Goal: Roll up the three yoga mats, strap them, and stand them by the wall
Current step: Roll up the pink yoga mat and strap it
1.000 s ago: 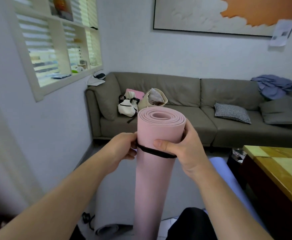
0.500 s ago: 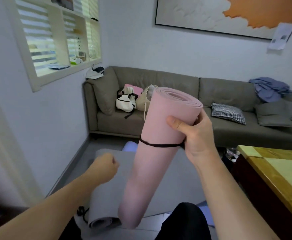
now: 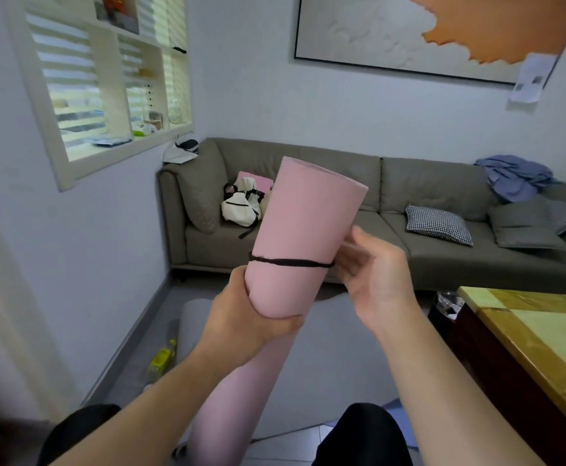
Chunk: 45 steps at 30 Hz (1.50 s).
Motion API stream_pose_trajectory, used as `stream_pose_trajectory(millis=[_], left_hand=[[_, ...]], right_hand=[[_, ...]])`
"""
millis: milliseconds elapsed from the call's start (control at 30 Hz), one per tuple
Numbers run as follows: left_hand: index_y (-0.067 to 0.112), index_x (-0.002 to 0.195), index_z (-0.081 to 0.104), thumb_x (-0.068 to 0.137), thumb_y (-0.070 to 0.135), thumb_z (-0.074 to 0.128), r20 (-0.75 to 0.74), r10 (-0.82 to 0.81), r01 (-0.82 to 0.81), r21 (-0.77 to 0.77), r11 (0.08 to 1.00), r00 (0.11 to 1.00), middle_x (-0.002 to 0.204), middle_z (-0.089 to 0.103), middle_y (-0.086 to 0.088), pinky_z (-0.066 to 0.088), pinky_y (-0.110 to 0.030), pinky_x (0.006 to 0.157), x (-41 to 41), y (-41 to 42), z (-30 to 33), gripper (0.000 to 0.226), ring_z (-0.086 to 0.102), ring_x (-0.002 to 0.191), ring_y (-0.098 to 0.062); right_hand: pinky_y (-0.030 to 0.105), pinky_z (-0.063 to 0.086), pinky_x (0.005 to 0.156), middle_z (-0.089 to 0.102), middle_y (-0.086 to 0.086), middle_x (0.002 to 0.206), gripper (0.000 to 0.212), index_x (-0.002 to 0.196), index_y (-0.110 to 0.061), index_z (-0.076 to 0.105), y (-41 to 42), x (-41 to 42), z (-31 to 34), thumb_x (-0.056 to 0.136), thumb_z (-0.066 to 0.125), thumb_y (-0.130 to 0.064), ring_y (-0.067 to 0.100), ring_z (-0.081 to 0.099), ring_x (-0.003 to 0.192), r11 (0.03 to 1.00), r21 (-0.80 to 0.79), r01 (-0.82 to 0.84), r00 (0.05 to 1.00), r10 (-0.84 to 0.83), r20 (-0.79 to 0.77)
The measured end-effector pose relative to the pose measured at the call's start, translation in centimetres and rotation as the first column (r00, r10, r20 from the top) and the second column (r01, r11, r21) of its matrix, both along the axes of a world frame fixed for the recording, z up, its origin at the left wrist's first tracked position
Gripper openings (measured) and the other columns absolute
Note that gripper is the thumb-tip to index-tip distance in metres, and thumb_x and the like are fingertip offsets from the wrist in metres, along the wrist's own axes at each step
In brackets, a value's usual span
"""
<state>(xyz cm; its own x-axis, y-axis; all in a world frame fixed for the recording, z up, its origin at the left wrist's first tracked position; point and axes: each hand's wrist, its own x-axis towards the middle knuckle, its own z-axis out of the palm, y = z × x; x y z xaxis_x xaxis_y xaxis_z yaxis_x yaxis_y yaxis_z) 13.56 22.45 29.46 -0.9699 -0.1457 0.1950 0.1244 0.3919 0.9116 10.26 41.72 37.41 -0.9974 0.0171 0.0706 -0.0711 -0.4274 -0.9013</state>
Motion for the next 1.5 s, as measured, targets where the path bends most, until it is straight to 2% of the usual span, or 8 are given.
stream_pose_trajectory(millis=[100,367,700,833,933,1000,1333,1500], left_hand=[[0.045,0.128,0.047,0.047,0.054,0.102,-0.019,-0.018,0.018,0.013,1.000,1.000,0.114,0.066,0.023,0.049,-0.011,0.066,0.0,0.1,0.3,0.099,0.062,0.097,0.005],[0.048,0.121,0.052,0.044,0.053,0.104,-0.048,-0.032,0.033,0.026,0.999,0.998,0.110,0.070,0.024,0.052,-0.016,0.069,0.2,-0.5,0.6,0.094,0.065,0.097,0.005],[0.045,0.117,0.061,0.044,0.056,0.103,-0.039,-0.040,0.040,-0.013,0.999,0.998,0.105,0.070,0.032,0.057,-0.022,0.074,0.4,-0.2,0.6,0.085,0.064,0.093,0.010],[0.046,0.118,0.060,0.047,0.053,0.103,-0.004,-0.048,0.048,-0.035,0.998,0.999,0.106,0.068,0.036,0.056,-0.023,0.076,0.6,-0.6,0.1,0.083,0.063,0.094,0.011],[0.042,0.122,0.063,0.048,0.054,0.103,0.018,-0.063,0.062,0.017,0.998,0.998,0.110,0.073,0.028,0.061,-0.032,0.082,0.0,-1.0,0.7,0.086,0.068,0.098,0.004],[0.042,0.124,0.063,0.047,0.057,0.103,0.031,-0.091,0.090,0.010,0.996,0.995,0.113,0.073,0.027,0.061,-0.034,0.085,-0.2,-0.9,0.7,0.088,0.069,0.102,0.003],[0.022,0.109,0.073,0.084,0.073,0.072,0.175,-0.199,0.132,0.335,0.933,0.964,0.106,0.074,0.010,0.052,-0.035,0.101,-0.5,-1.4,2.9,0.057,0.071,0.105,-0.012],[0.016,0.078,0.049,0.107,0.043,0.054,0.266,-0.154,0.070,0.299,0.952,0.952,0.072,0.046,-0.004,0.035,-0.036,0.067,-1.8,-0.8,3.6,0.040,0.040,0.063,-0.019]], right_hand=[[0.034,0.047,0.058,0.066,0.007,0.066,0.040,0.071,-0.013,0.062,-0.8,-0.2,-0.9,0.106,0.054,-0.031,0.024,0.063,0.058,0.934,0.356,-0.022,0.971,-0.064,0.229],[0.026,0.028,0.041,0.044,0.003,0.060,0.029,0.072,-0.015,0.055,0.9,-1.4,0.6,0.100,0.053,-0.011,0.013,0.022,0.046,0.899,0.388,-0.204,0.959,0.103,0.266],[0.022,0.021,0.045,0.039,0.002,0.056,0.028,0.069,-0.014,0.052,1.1,-0.6,-6.8,0.096,0.059,-0.007,0.013,0.026,0.043,0.773,0.557,-0.304,0.859,-0.032,0.512],[0.031,0.052,0.054,0.060,0.011,0.075,0.003,0.088,-0.005,0.062,1.7,-0.5,-9.2,0.090,0.061,-0.007,0.024,0.058,0.063,0.612,0.779,-0.139,0.909,-0.233,0.345],[0.039,0.058,0.073,0.075,0.020,0.099,0.038,0.114,0.002,0.069,1.8,-0.6,-6.5,0.078,0.068,-0.011,0.034,0.072,0.085,0.959,0.265,-0.097,0.972,0.033,0.234],[0.037,0.057,0.084,0.076,0.015,0.119,0.061,0.133,-0.005,0.061,1.9,-0.5,-3.3,0.075,0.073,-0.019,0.030,0.072,0.103,0.976,0.090,-0.197,0.980,0.199,-0.012],[0.047,0.061,0.093,0.077,-0.002,0.121,0.095,0.131,-0.018,0.063,0.6,-0.7,-0.2,0.046,0.104,-0.027,0.021,0.075,0.111,0.946,0.317,0.067,0.977,0.003,-0.213],[0.050,0.060,0.097,0.075,-0.005,0.125,0.099,0.131,-0.021,0.060,-0.2,-0.5,-1.1,0.044,0.105,-0.031,0.019,0.073,0.115,0.916,0.381,0.124,0.963,-0.019,-0.268]])
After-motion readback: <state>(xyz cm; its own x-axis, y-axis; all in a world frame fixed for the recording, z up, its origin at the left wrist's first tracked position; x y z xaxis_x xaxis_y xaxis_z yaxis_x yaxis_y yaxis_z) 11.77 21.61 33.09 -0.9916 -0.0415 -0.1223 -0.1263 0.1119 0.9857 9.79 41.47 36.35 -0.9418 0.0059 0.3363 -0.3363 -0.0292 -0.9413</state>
